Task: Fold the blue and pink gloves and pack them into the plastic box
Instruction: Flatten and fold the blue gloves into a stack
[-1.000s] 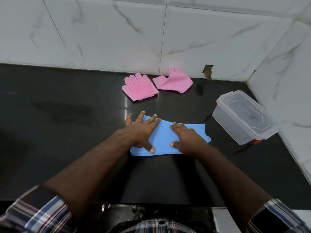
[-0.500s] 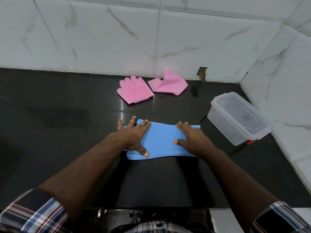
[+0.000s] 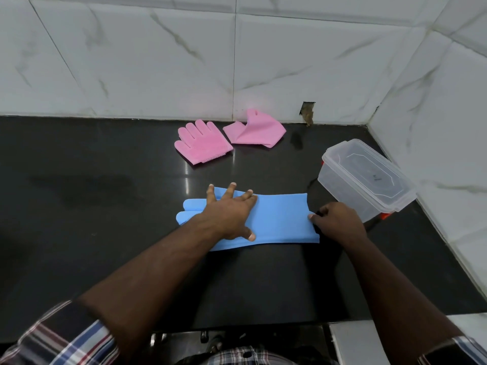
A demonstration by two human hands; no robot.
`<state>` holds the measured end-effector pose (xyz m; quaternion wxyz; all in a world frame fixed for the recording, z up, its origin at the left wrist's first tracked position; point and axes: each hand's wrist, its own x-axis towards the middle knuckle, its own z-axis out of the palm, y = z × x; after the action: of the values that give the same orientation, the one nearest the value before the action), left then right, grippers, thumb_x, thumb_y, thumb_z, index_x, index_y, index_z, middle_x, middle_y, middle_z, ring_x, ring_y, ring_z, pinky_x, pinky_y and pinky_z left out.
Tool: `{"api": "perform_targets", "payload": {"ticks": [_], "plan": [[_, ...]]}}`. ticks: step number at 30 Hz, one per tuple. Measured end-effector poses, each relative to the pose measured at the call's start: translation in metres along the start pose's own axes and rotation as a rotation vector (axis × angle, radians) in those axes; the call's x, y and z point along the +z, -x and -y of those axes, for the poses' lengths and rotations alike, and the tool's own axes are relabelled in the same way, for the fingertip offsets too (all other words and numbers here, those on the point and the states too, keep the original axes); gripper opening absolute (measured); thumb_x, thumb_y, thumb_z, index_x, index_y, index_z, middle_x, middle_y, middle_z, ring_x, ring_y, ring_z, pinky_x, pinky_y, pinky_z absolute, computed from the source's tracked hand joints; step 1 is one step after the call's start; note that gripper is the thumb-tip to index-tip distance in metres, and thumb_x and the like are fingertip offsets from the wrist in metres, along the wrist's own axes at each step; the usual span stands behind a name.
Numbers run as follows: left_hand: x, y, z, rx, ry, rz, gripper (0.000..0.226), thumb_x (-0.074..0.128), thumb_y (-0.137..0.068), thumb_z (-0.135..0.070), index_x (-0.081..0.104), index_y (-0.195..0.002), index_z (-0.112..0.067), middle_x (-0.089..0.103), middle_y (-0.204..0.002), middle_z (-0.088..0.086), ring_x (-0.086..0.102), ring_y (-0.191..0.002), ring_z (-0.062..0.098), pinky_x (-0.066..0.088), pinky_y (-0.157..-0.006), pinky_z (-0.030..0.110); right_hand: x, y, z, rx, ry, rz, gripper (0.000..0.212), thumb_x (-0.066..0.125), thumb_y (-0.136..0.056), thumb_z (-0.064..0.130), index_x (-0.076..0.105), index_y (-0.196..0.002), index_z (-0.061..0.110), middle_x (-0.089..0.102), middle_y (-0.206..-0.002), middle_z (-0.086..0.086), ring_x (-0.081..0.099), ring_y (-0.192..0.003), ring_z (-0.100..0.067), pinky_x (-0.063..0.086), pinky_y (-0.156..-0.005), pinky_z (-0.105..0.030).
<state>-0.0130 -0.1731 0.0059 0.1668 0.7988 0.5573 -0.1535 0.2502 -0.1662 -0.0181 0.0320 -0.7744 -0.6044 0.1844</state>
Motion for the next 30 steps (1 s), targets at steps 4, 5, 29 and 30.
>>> {"api": "perform_targets", "payload": {"ticks": [4,5,29,30], "plan": [[0.001,-0.005,-0.005,-0.011,-0.042,0.034,0.104,0.068,-0.084,-0.058,0.005,-0.160,-0.024,0.001,-0.169,-0.006,-0.008,-0.154,0.031,-0.006,-0.112,0.075,0.001,0.000,0.005,0.013,-0.019,0.016,0.030,0.065,-0.087,0.047,0.067,-0.088,0.016,0.068,-0.084,-0.001,0.064,-0.082,-0.018,0.053,-0.078,-0.035],[0.002,-0.006,-0.007,-0.016,-0.046,0.042,0.105,0.069,-0.083,-0.057,0.005,-0.160,-0.024,0.001,-0.169,-0.006,-0.008,-0.154,0.031,-0.005,-0.112,0.075,0.001,0.000,0.006,0.017,-0.028,0.023,0.030,0.066,-0.087,0.046,0.067,-0.089,0.017,0.068,-0.085,-0.001,0.064,-0.083,-0.018,0.053,-0.079,-0.036],[-0.011,-0.009,-0.027,-0.179,-0.069,0.106,0.105,0.074,-0.081,-0.051,0.007,-0.160,-0.028,0.007,-0.168,-0.010,-0.006,-0.155,0.029,-0.005,-0.115,0.072,-0.005,-0.012,-0.010,-0.061,-0.404,0.134,0.014,0.072,-0.083,0.028,0.063,-0.080,0.017,0.069,-0.078,-0.002,0.067,-0.076,-0.018,0.060,-0.078,-0.043],[-0.013,-0.011,-0.031,-0.181,-0.083,0.121,0.107,0.074,-0.081,-0.051,0.007,-0.160,-0.028,0.006,-0.168,-0.009,-0.006,-0.155,0.029,-0.005,-0.114,0.073,-0.005,-0.011,-0.012,-0.065,-0.413,0.137,0.014,0.072,-0.083,0.028,0.063,-0.081,0.018,0.069,-0.079,-0.002,0.067,-0.076,-0.018,0.060,-0.078,-0.043]]}}
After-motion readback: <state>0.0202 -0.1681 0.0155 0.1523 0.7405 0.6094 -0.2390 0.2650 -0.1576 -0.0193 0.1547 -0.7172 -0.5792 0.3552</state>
